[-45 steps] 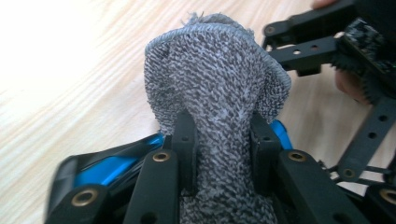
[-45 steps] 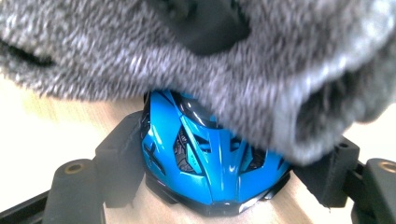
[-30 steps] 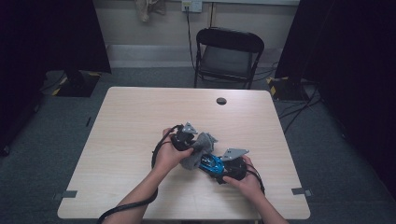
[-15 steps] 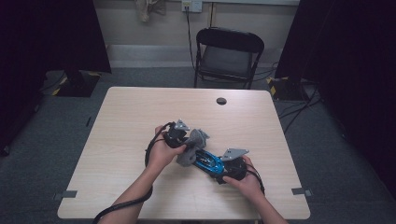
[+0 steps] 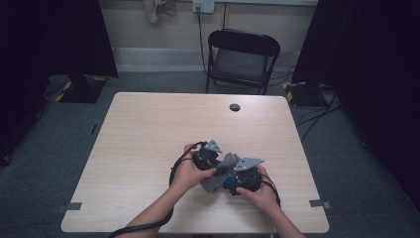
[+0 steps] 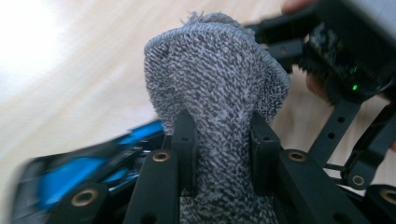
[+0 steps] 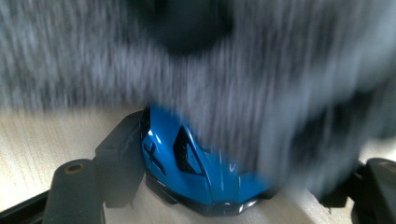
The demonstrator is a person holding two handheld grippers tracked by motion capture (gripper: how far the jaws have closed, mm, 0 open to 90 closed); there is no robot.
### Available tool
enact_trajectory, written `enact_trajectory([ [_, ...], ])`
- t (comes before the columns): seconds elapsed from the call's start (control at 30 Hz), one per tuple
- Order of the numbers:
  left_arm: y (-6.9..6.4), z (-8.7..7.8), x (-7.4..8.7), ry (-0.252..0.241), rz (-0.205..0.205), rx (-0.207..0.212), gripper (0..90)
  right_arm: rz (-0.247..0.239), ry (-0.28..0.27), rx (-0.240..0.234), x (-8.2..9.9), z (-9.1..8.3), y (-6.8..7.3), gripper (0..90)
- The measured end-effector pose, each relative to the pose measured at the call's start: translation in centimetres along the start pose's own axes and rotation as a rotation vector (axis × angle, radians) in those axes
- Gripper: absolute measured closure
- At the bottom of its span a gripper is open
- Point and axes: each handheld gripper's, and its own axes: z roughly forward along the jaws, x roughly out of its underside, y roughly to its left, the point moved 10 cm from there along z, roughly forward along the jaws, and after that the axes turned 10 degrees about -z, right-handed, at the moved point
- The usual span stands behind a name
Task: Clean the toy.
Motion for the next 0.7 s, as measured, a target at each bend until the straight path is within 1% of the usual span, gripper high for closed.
enact_trajectory([
  [0.03, -0.4, 0.7, 0.5, 0.022, 0.003, 0.017, 69.9, 0.000, 0.000, 0.000, 0.0, 0.0, 0.0, 25.7],
  [0.07, -0.5, 0.9, 0.6, 0.025, 0.016, 0.016, 69.8, 0.000, 0.000, 0.000, 0.0, 0.0, 0.0, 25.8],
  [0.1, -0.5, 0.9, 0.6, 0.033, 0.018, 0.012, 69.8, 0.000, 0.000, 0.000, 0.0, 0.0, 0.0, 25.7],
  [0.13, -0.5, 0.9, 0.5, 0.028, 0.012, 0.011, 69.8, 0.000, 0.000, 0.000, 0.0, 0.0, 0.0, 25.7],
  [0.27, 0.0, 0.6, 0.3, 0.024, 0.015, -0.008, 70.0, 0.000, 0.000, 0.000, 0.0, 0.0, 0.0, 25.8],
  [0.3, 0.1, 0.6, 0.2, 0.007, 0.010, -0.009, 70.0, 0.000, 0.000, 0.000, 0.0, 0.0, 0.0, 25.8],
  [0.37, 0.4, 0.3, 0.0, -0.001, 0.004, -0.016, 70.0, 0.001, 0.000, 0.000, 0.0, 0.0, 0.0, 25.8],
  [0.4, 0.6, 0.2, 0.0, -0.002, 0.008, -0.026, 70.0, 0.000, 0.000, 0.000, 0.0, 0.0, 0.0, 25.8],
  [0.57, 2.2, -0.7, -0.4, -0.019, -0.017, -0.061, 69.9, 0.001, 0.000, 0.000, 0.0, 0.0, 0.0, 25.8],
  [0.63, 2.9, -1.1, -0.3, -0.019, -0.020, -0.066, 69.9, 0.001, 0.000, 0.000, 0.0, 0.0, 0.0, 25.8],
  [0.7, 3.2, -1.3, -0.3, -0.023, -0.028, -0.074, 69.9, 0.001, 0.000, 0.000, 0.0, 0.0, 0.0, 25.7],
])
